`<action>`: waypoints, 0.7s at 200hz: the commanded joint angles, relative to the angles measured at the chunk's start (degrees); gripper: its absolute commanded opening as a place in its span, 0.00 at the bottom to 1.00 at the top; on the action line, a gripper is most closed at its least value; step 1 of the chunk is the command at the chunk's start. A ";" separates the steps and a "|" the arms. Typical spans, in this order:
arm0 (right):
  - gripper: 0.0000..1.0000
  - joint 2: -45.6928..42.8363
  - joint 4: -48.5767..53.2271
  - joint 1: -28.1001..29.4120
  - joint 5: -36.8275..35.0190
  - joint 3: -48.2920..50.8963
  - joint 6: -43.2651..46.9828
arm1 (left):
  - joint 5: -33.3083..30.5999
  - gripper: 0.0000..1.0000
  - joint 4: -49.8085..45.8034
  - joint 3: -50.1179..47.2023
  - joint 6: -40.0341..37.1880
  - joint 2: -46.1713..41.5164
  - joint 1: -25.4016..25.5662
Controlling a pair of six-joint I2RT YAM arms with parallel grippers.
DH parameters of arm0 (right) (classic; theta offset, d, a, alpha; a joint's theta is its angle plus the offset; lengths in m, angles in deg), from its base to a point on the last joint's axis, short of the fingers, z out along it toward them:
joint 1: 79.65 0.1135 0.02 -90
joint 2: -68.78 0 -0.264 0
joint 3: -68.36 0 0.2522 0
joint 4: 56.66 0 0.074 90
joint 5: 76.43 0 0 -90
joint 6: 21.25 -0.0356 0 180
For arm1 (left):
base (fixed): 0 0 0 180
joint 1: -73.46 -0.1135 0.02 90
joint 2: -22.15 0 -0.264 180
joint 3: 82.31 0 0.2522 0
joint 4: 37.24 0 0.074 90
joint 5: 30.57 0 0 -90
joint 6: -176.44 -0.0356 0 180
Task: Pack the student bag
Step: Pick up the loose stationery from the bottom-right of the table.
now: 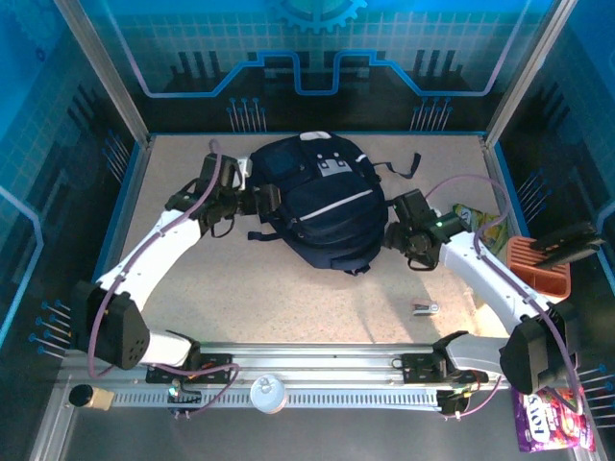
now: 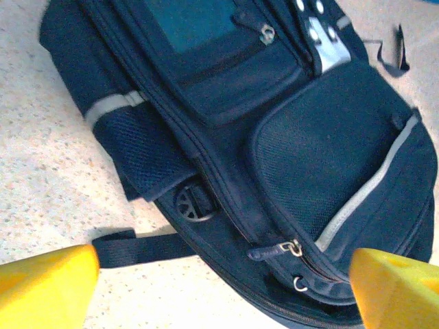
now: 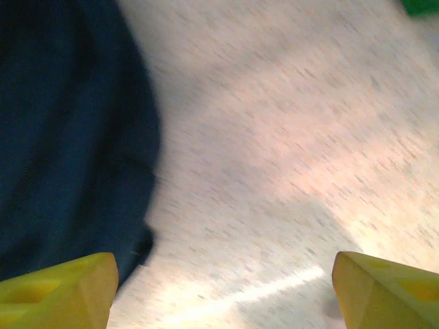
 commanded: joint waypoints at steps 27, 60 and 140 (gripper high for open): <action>0.86 -3.98 13.31 -1.07 -2.81 8.13 -12.19 | 0.58 0.99 5.09 -4.29 -0.01 -3.10 -2.88; 0.90 -7.18 13.01 -1.95 -0.44 14.88 -19.82 | 2.20 0.99 6.11 -5.25 0.14 -3.53 -3.78; 0.93 -4.29 -0.26 -5.38 6.45 20.69 -21.12 | 5.70 0.99 6.41 -4.64 0.64 -0.99 -4.40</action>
